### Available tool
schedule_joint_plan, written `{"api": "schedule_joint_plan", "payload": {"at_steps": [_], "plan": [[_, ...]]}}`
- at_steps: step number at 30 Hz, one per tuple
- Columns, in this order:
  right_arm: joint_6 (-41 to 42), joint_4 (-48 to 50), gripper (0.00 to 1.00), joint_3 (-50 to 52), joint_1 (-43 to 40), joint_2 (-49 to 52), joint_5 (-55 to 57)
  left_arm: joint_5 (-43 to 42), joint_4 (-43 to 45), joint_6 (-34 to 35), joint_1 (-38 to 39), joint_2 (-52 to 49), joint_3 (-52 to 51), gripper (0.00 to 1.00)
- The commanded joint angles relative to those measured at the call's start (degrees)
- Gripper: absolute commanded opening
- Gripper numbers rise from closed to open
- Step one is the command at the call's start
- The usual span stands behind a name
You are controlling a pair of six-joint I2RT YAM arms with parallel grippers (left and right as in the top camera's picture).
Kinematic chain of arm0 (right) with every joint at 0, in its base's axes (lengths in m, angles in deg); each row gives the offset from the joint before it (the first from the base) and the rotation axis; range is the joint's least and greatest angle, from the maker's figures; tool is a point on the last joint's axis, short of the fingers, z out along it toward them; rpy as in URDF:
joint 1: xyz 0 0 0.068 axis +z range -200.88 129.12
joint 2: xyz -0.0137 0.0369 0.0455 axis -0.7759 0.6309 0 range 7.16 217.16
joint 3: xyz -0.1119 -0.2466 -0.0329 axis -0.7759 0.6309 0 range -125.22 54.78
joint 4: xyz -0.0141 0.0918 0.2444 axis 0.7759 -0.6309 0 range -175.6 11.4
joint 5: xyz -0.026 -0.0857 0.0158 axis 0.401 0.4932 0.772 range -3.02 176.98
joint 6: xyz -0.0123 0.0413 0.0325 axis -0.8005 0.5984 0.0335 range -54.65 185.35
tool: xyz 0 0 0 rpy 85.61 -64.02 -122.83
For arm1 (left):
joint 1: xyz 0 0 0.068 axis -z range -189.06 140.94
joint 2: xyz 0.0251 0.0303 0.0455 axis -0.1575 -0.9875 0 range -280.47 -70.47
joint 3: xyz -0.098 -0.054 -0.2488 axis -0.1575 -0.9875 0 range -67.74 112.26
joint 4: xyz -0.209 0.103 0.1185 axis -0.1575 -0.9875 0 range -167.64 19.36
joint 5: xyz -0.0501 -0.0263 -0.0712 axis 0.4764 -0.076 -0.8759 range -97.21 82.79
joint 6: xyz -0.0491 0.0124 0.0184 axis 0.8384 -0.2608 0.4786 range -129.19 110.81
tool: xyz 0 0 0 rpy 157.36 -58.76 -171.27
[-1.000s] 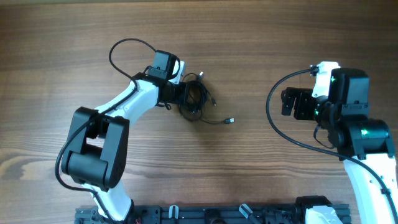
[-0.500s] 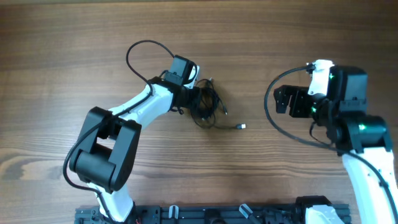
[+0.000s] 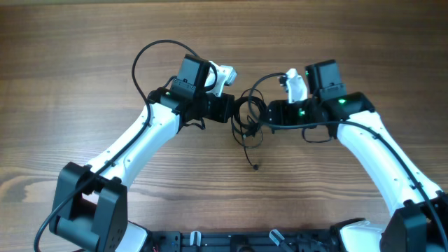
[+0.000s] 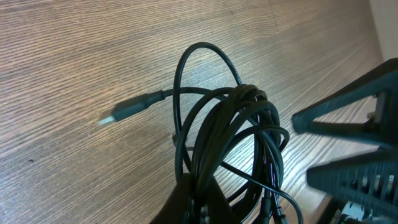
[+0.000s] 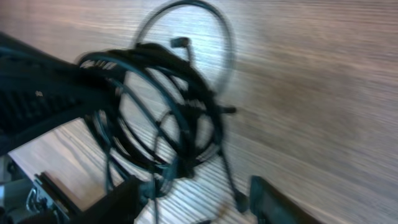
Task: Untangle cables
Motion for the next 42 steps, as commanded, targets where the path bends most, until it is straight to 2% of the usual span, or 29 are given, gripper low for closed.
{"api": "schedule_joint_plan", "payload": {"at_steps": [1,5,9,11,13,16,19,20,22,24,26,32,36,42], "plan": [[1.5,2.0,0.49,-1.0,2.2,0.7,-1.1,-1.6,-0.1,1.1,0.3,1.0,-0.2,0.04],[1.7,2.5,0.40,-0.4,3.0,0.7,0.4,-2.2,-0.1,1.9,0.3,1.0,-0.2,0.04],[4.7,4.2,0.34,1.8,3.0,0.7,5.3,-9.3,0.9,1.9,0.2,1.0,-0.2,0.04],[4.8,5.9,0.25,1.9,3.0,0.7,6.9,-11.1,0.5,1.8,0.1,1.0,-0.2,0.04],[7.4,6.3,0.23,1.9,3.0,0.7,11.5,-12.8,0.4,1.9,0.1,1.0,-0.2,0.04],[7.3,6.4,0.21,2.9,3.0,0.7,11.9,-15.0,0.6,1.9,-0.2,1.0,-0.2,0.04],[7.4,6.4,0.21,4.8,3.0,0.7,11.6,-19.0,1.5,1.9,-2.1,1.0,-0.2,0.04],[7.3,6.5,0.21,4.8,3.0,0.7,9.4,-20.3,2.1,1.9,-3.0,1.0,-0.2,0.04],[7.3,8.0,0.27,4.8,3.0,0.7,2.0,-20.5,2.1,1.9,-3.2,1.0,-0.2,0.04],[7.3,8.3,0.28,4.8,3.0,0.7,-2.4,-20.5,2.1,1.9,-3.2,1.0,-0.2,0.04],[7.7,8.3,0.32,4.8,3.0,0.7,-3.1,-20.5,2.1,1.9,-3.2,1.0,-0.2,0.04],[7.5,8.1,0.33,4.8,3.0,0.7,-3.5,-20.4,2.1,1.8,-3.2,1.0,-0.2,0.04],[7.5,8.1,0.45,4.8,3.0,0.7,-3.5,-19.6,2.1,1.8,-3.2,1.0,-0.2,0.04],[7.5,8.1,0.50,4.8,3.0,0.7,-6.4,-19.8,3.5,1.9,-3.2,1.0,-0.2,0.04]]}}
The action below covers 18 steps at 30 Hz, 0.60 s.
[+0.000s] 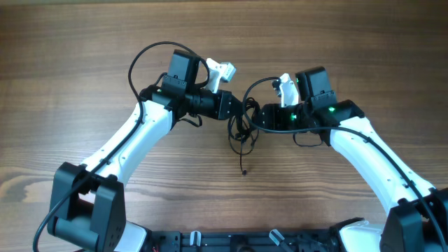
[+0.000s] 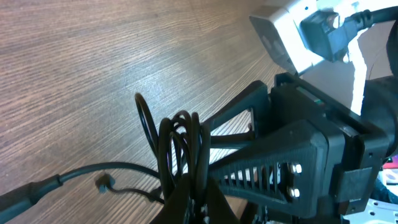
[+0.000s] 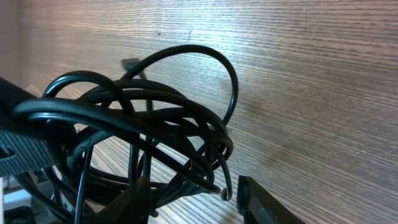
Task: Untangle cables
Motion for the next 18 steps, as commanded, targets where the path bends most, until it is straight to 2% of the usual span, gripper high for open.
{"api": "schedule_joint_plan", "payload": {"at_steps": [1,2,5,7,9,10,14,16,18], "plan": [[0.2,0.5,0.50,0.2,0.3,0.7,-4.2,-2.9,1.3,0.1,0.0,1.0,-0.2,0.04],[0.3,0.5,0.51,0.2,0.3,0.7,-4.2,-6.2,2.3,0.1,0.0,1.0,-0.2,0.04],[1.7,-0.3,0.50,0.2,0.3,0.7,-5.2,-7.6,3.8,0.3,0.0,1.0,-0.2,0.04],[1.5,-3.3,0.50,0.2,0.2,0.7,-5.5,-3.3,2.8,0.3,0.0,1.0,-0.2,0.04],[7.7,-6.0,0.51,0.2,0.1,0.7,3.4,3.5,0.2,0.3,0.0,1.0,-0.2,0.04],[7.9,-6.1,0.53,0.1,0.1,0.4,4.9,4.5,-0.2,0.3,0.0,1.0,-0.2,0.04],[4.3,-6.2,0.58,-2.2,0.1,-2.7,1.1,4.9,-0.1,0.3,0.0,1.0,-0.2,0.04],[4.3,-6.0,0.64,-2.2,0.1,-5.1,1.0,4.8,-0.1,0.4,0.1,1.0,-0.2,0.04],[4.3,-6.0,0.65,-2.1,0.1,-5.2,1.0,3.8,0.3,1.4,0.1,1.0,-0.2,0.04]]}}
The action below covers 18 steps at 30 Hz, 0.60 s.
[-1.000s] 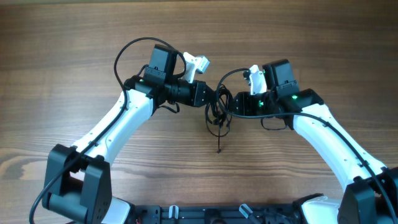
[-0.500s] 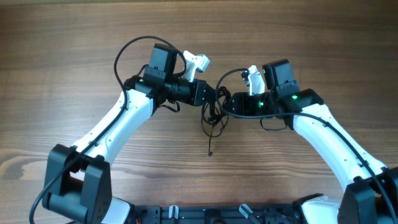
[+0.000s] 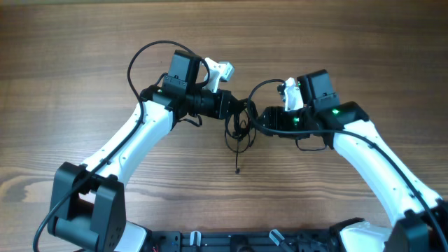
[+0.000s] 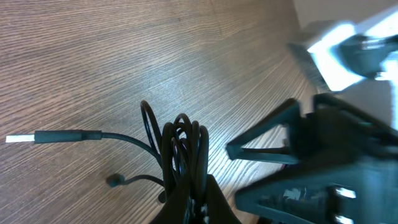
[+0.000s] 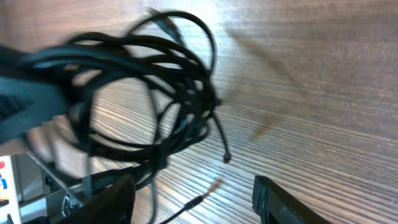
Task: Untangle cables
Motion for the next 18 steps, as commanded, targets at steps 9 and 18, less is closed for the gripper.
{"api": "schedule_joint_plan", "payload": {"at_steps": [9,18], "plan": [[0.0,0.4,0.18,-1.2,0.1,2.4,0.2,-15.9,7.8,4.8,0.0,1.0,-0.1,0.04],[-11.1,0.1,0.04,-1.3,0.1,3.1,-16.2,18.4,-4.8,4.7,0.0,0.9,-0.1,0.04]]}}
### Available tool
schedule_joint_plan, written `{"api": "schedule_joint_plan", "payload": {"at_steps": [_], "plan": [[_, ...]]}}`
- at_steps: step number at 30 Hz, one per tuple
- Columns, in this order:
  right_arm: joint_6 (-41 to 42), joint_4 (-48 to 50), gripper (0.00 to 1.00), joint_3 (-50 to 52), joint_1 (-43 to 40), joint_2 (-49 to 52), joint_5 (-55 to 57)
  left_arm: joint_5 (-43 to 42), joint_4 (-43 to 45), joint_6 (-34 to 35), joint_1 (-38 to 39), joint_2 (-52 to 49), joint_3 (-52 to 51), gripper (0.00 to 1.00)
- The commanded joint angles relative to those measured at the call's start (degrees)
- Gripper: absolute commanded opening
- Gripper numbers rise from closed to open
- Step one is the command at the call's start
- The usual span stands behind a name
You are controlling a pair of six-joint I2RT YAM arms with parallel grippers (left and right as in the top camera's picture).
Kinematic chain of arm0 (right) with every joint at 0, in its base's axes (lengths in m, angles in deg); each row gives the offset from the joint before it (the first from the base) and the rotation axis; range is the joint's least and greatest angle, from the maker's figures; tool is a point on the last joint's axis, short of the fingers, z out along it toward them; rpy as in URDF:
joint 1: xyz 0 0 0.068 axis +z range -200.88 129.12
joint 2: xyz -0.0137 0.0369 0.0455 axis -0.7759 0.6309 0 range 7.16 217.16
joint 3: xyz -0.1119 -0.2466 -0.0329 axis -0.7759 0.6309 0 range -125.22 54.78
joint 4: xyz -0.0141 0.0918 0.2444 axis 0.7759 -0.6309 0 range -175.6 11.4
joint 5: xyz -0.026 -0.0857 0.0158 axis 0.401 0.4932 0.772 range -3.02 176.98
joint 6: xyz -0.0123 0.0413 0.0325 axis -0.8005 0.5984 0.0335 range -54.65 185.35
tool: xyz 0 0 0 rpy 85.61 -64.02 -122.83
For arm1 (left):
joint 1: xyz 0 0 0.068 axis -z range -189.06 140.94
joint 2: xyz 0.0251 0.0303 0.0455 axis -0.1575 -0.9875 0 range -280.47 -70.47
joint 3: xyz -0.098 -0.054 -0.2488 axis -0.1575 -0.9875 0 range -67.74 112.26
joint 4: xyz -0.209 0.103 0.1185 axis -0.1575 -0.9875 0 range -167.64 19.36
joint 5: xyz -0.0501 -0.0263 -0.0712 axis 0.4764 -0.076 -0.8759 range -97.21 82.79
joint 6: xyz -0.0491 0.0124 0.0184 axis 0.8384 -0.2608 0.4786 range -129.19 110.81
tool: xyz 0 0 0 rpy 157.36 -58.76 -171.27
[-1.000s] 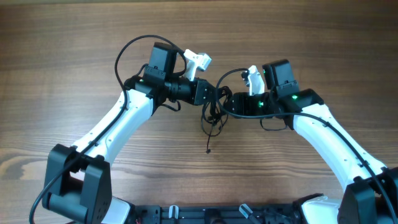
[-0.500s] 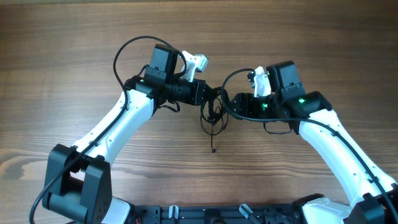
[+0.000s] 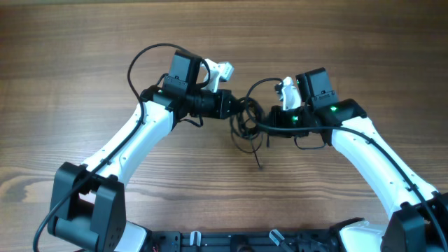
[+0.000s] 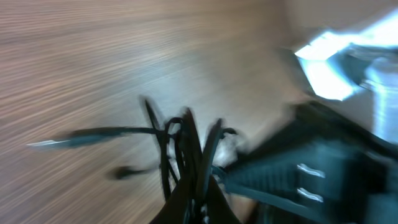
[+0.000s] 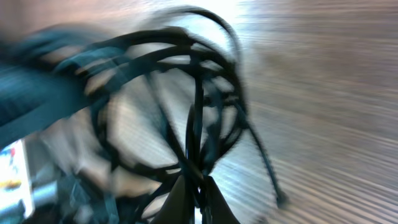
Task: Untangle cables
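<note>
A tangled bundle of black cables [image 3: 246,122] hangs between my two arms over the middle of the wooden table. My left gripper [image 4: 198,198] is shut on several strands of the bundle [image 4: 186,149]. My right gripper [image 5: 198,200] is shut on a strand of the same bundle [image 5: 186,99], facing the left one. One loose end with a plug [image 3: 259,164] trails toward the front of the table. Both wrist views are blurred by motion.
The wooden table [image 3: 70,56] stretches all round. A black supply cable loops off the left arm [image 3: 136,66]. White camera mounts sit on the left wrist [image 3: 222,70] and the right wrist [image 3: 287,91]. A black rail runs along the front edge [image 3: 245,241].
My right gripper was open beside the bundle; now it is shut on a strand of it. The trailing plug end has swung from the left of the bundle to the right.
My left gripper held the bundle at every moment. The right gripper stood open close to the bundle at each earlier moment, shifting a little left and back. Now it is shut on a strand, so both grippers hold the tangle.
</note>
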Motion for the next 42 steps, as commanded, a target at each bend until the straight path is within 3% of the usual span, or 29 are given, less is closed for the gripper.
{"api": "schedule_joint_plan", "payload": {"at_steps": [1,3,7,9,12,14,15,17,18,19,20,21,25,26,28,33,42], "plan": [[-9.6,0.2,0.04,-0.6,0.1,0.3,-12.3,22.1,-5.7,0.2,-0.2,0.9,0.1,0.04],[-11.8,0.2,0.04,-0.8,0.1,-0.7,-12.2,30.6,-9.2,0.2,-0.3,0.9,0.1,0.04],[-10.3,2.8,0.04,-1.1,-2.4,-4.0,-11.6,34.3,-12.5,0.2,-0.2,0.9,0.1,0.04],[-5.4,4.2,0.04,-1.1,-4.8,-5.5,-7.7,34.3,-13.8,0.2,-0.2,0.9,0.1,0.04],[5.0,4.0,0.04,-1.1,-8.4,-7.0,8.0,32.6,-16.6,0.2,-0.2,0.9,0.1,0.04],[5.1,3.5,0.04,-1.1,-8.6,-7.0,8.7,27.0,-16.0,0.1,-0.3,0.9,0.1,0.04],[4.6,3.0,0.09,-1.1,-8.2,-7.0,7.3,21.6,-14.7,-0.8,-0.2,1.0,0.1,0.04],[1.0,0.5,0.18,-0.9,-7.0,-7.0,6.0,-4.2,-7.5,-9.0,-0.2,1.0,0.1,0.04],[-0.2,-0.9,0.22,-0.9,-6.9,-7.0,6.1,-11.3,-3.1,-9.7,-0.2,1.0,0.1,0.06],[-0.2,-1.6,0.22,-0.9,-6.9,-7.0,6.1,-10.0,-0.6,-9.5,-0.2,1.0,0.1,0.32],[-0.2,-1.6,0.23,-0.9,-6.9,-7.0,6.1,-6.4,-0.9,-9.5,-0.2,0.9,0.1,0.36],[-0.2,-1.6,0.23,-0.9,-6.9,-7.0,6.0,-0.3,-3.1,-9.0,-0.2,0.9,0.1,0.34],[-0.2,-1.8,0.27,-0.9,-6.8,-7.0,5.8,0.3,-6.1,-9.1,-0.2,0.9,0.1,0.34],[-0.2,-2.1,0.27,-0.9,-6.8,-6.9,5.9,0.9,-6.0,-9.1,-0.2,0.9,0.1,0.47],[-0.6,-2.8,0.30,-0.2,-6.8,-6.8,6.1,5.8,-6.0,-9.1,0.3,0.8,0.1,0.54],[-0.6,-2.7,0.39,1.3,-6.8,-3.6,6.0,21.4,0.3,-11.5,4.0,-5.0,0.1,0.61],[-0.6,-2.6,0.40,1.3,-6.8,-2.5,6.1,21.9,8.0,-14.4,5.7,-14.7,0.1,0.60]]}}
